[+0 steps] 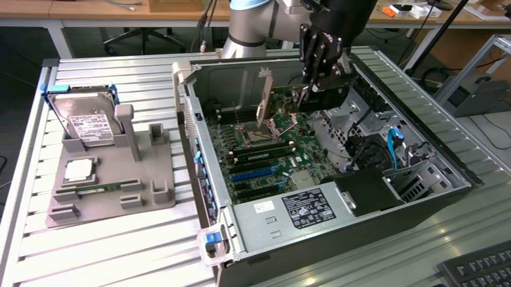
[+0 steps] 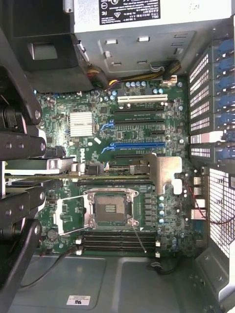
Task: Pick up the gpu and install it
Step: 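Insert the gpu into the slot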
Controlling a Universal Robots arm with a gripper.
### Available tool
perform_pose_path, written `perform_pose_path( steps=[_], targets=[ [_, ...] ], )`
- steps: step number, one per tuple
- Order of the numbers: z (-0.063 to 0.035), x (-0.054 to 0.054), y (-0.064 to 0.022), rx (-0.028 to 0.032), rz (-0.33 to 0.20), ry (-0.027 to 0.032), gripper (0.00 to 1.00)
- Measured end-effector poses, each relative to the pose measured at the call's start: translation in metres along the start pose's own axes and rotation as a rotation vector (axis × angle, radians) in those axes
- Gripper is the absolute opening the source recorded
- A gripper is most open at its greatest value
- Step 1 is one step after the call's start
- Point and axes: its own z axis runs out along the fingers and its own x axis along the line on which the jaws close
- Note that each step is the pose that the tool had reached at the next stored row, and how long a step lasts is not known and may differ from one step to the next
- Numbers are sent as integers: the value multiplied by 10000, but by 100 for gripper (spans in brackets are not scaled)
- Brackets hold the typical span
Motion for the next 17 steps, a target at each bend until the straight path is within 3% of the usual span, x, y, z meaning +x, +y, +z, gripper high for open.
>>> perform_pose_path(
  steps=[17],
  targets=[
    [69,18,29,0,0,0,27]
  ],
)
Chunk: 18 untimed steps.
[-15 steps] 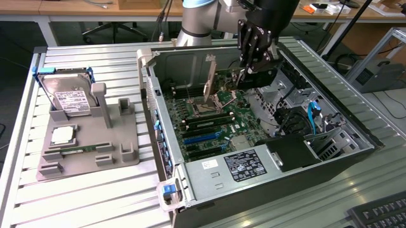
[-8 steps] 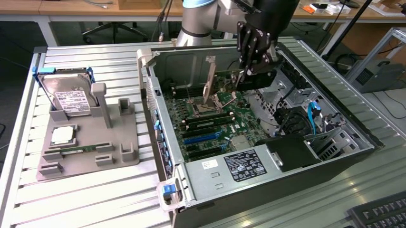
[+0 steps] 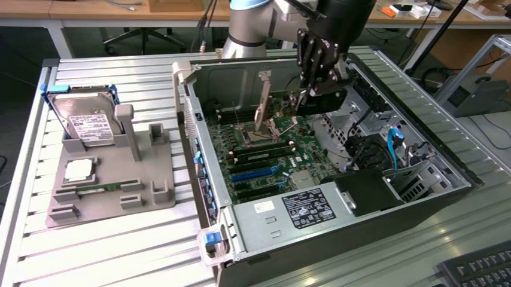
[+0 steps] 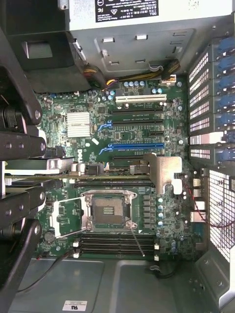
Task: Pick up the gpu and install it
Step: 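Insert the gpu into the slot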
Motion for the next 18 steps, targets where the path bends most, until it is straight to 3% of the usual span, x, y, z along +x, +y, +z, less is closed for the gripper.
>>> perform_pose_path(
  steps=[18],
  targets=[
    [46,8,26,1,1,-1,27]
  ],
)
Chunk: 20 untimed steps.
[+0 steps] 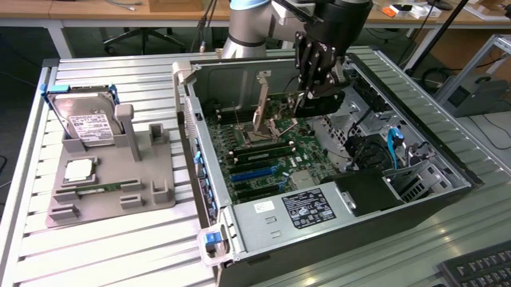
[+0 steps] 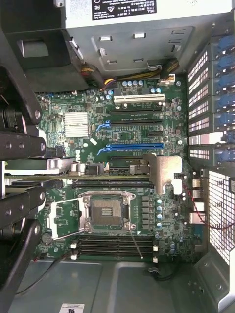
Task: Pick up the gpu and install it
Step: 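Insert the gpu into the slot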
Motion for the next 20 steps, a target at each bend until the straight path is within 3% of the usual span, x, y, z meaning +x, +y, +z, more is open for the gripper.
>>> perform_pose_path(
  steps=[20],
  targets=[
    [52,5,32,-1,0,1,27]
  ],
)
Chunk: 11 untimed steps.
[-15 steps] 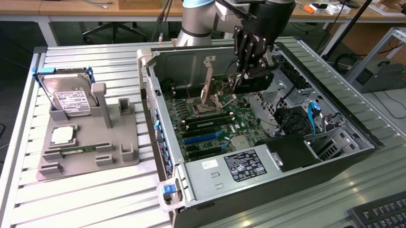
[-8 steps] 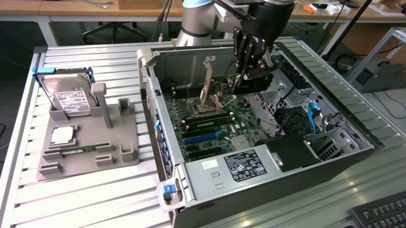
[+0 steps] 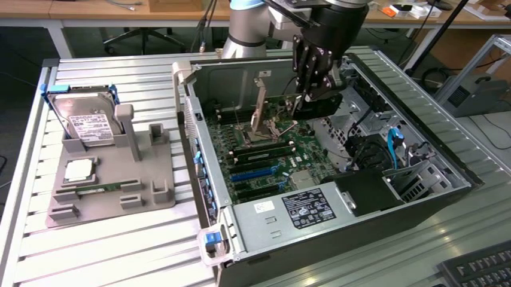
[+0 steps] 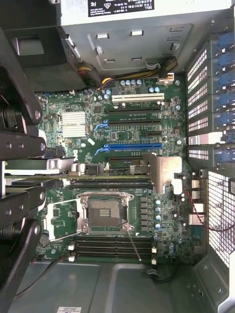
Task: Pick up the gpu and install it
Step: 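Insert the gpu into the slot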
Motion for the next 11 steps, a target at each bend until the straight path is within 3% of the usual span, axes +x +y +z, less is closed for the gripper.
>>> perform_pose_path(
  steps=[11],
  targets=[
    [22,2,23,0,-1,0,27]
  ],
)
